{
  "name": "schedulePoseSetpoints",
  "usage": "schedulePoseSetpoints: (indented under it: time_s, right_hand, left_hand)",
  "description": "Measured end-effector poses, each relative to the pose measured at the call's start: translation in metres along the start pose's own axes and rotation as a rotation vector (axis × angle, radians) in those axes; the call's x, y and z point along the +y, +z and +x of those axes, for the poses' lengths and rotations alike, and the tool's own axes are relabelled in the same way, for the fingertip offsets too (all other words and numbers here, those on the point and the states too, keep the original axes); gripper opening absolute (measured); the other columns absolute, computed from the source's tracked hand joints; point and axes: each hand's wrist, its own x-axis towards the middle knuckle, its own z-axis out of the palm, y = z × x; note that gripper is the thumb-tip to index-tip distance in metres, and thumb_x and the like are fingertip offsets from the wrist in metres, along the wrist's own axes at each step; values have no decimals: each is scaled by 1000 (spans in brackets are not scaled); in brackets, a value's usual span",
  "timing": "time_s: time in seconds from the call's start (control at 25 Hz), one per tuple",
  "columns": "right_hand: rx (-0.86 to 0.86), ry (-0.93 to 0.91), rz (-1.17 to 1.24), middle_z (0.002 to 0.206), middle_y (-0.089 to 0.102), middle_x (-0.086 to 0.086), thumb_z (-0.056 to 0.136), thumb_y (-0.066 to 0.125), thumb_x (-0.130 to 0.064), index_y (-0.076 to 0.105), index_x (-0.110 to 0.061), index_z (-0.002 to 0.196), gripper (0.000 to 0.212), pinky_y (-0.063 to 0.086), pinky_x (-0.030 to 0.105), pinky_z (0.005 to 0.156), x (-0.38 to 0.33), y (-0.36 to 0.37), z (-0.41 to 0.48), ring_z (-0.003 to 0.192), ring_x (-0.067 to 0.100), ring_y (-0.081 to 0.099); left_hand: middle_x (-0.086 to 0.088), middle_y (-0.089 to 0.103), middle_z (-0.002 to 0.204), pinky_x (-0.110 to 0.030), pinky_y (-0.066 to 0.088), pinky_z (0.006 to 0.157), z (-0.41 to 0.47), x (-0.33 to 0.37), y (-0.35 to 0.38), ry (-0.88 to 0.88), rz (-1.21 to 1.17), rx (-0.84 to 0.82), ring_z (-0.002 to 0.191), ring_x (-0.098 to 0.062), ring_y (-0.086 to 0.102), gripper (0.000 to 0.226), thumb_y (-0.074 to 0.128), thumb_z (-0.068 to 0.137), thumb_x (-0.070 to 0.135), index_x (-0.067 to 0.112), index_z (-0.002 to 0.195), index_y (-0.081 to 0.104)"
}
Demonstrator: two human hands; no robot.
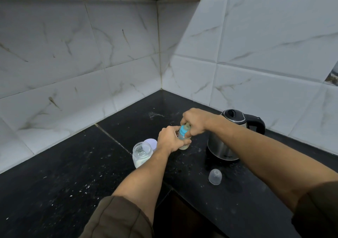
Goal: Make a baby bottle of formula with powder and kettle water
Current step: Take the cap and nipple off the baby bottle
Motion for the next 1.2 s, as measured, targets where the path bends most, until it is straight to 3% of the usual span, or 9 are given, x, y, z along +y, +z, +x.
schedulePoseSetpoints:
  time_s: [0.2, 0.28, 0.44, 0.64, 0.8, 0.88, 0.96, 1.04, 1.2]
  right_hand:
    - [-48, 245, 171, 76, 76, 6, 80, 78, -59, 74, -13, 95, 48, 51, 24, 54, -1, -8, 1, 58, 19, 72]
    - [-23, 221, 105, 73, 74, 4, 81, 79, -54, 75, -10, 91, 45, 47, 26, 58, -2, -8, 2, 70, 22, 72]
    - [23, 95, -26, 89, 71, 2, 78, 82, -51, 78, -17, 101, 41, 53, 36, 74, -4, -5, 1, 88, 23, 65]
    - [-6, -140, -122, 117, 60, -3, 83, 81, -26, 68, -29, 130, 49, 53, 43, 89, -1, -3, -3, 107, 22, 61]
    - [37, 78, -13, 118, 63, -4, 74, 78, -64, 58, -25, 137, 77, 56, 42, 87, -3, -1, -2, 105, 19, 63]
    - [48, 216, 54, 101, 71, 0, 75, 72, -74, 71, -19, 112, 67, 58, 41, 81, -5, -3, 1, 94, 22, 67]
    - [44, 216, 96, 97, 72, 3, 81, 76, -63, 75, -18, 103, 50, 55, 37, 76, -5, -3, 2, 92, 23, 66]
    - [11, 127, 82, 109, 70, 1, 84, 81, -43, 74, -22, 117, 40, 50, 34, 80, -5, -3, 0, 99, 21, 62]
    - [-22, -17, 52, 123, 63, 1, 83, 81, -21, 66, -23, 133, 53, 52, 39, 94, -7, -5, -3, 113, 23, 60]
  left_hand:
    - [12, 74, 83, -33, 59, 81, 7, 7, -8, 10, 37, 1, 83, -10, 68, 47, 89, 67, 51, 32, 109, 78]
    - [12, 74, 86, -32, 58, 80, 9, 8, -7, 12, 27, -4, 84, -10, 68, 49, 90, 67, 50, 30, 110, 78]
    - [15, 69, 77, -25, 49, 72, 10, 5, -6, 2, 11, 0, 78, -8, 66, 42, 91, 67, 48, 30, 103, 77]
    - [11, 77, 93, -33, 58, 84, 10, -3, -6, -36, 5, -3, 88, -10, 70, 54, 92, 64, 49, 29, 112, 76]
    - [12, 75, 86, -30, 57, 76, 11, -2, -7, -48, -28, 31, 85, -9, 70, 48, 92, 64, 53, 29, 103, 76]
    - [12, 74, 81, -28, 55, 72, 9, 0, -6, -52, -23, 32, 81, -10, 69, 43, 91, 65, 50, 29, 100, 77]
    - [12, 75, 85, -31, 58, 77, 9, 0, -3, -47, -24, 36, 83, -8, 70, 47, 91, 64, 50, 30, 105, 78]
    - [12, 77, 89, -33, 59, 82, 8, -2, -3, -42, -6, 41, 86, -7, 70, 53, 92, 63, 51, 30, 109, 77]
    - [10, 77, 95, -32, 58, 83, 7, -4, -1, -33, 27, 35, 90, -9, 71, 57, 90, 66, 53, 28, 115, 75]
